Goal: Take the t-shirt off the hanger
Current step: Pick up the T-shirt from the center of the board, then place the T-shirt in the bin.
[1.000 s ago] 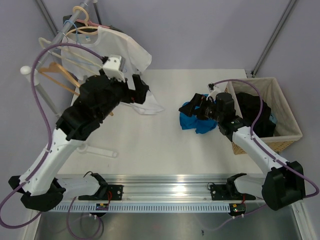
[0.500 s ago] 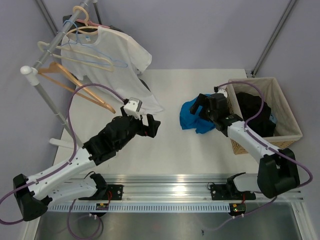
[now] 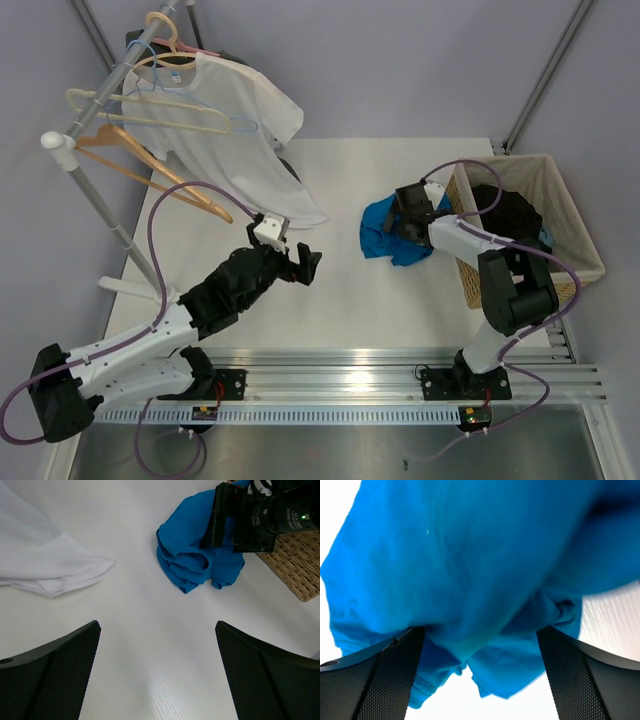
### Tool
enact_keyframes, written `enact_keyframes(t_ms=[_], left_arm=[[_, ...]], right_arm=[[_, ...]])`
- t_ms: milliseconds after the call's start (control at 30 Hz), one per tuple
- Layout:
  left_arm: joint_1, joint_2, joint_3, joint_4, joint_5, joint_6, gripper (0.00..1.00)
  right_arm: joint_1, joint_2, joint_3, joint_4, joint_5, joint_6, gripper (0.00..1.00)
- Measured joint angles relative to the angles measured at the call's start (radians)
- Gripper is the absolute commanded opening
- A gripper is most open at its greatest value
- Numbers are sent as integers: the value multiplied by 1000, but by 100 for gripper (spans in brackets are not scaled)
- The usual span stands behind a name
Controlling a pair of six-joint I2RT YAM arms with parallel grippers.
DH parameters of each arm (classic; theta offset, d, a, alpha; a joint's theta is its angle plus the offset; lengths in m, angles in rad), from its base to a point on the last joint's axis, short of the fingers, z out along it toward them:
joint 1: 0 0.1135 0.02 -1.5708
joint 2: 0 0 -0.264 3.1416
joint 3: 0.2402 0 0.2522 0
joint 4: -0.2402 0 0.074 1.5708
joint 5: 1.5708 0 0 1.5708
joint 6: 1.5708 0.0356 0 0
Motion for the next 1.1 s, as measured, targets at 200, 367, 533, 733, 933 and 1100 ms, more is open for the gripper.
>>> enact_keyframes(t_ms=[200, 367, 533, 733, 933, 1100], left_arm=[[0, -27, -21, 33, -11, 9, 99], [0, -56, -26, 35, -11, 9, 99], [0, -89, -26, 35, -11, 8, 99], [0, -126, -26, 34, -16, 8, 99], [0, -126, -26, 29, -21, 5, 99], [0, -125, -26, 27, -21, 3, 99]], right_arm=[[-29, 136, 90, -21, -32, -30, 61], [-43, 140, 117, -58, -64, -60, 10], [-86, 151, 187, -116, -154, -93, 0], [-154, 107, 416, -262, -217, -113, 0], [-193, 16, 837, -410, -183, -156, 0], [-275, -60, 1156, -488, -127, -199, 0]])
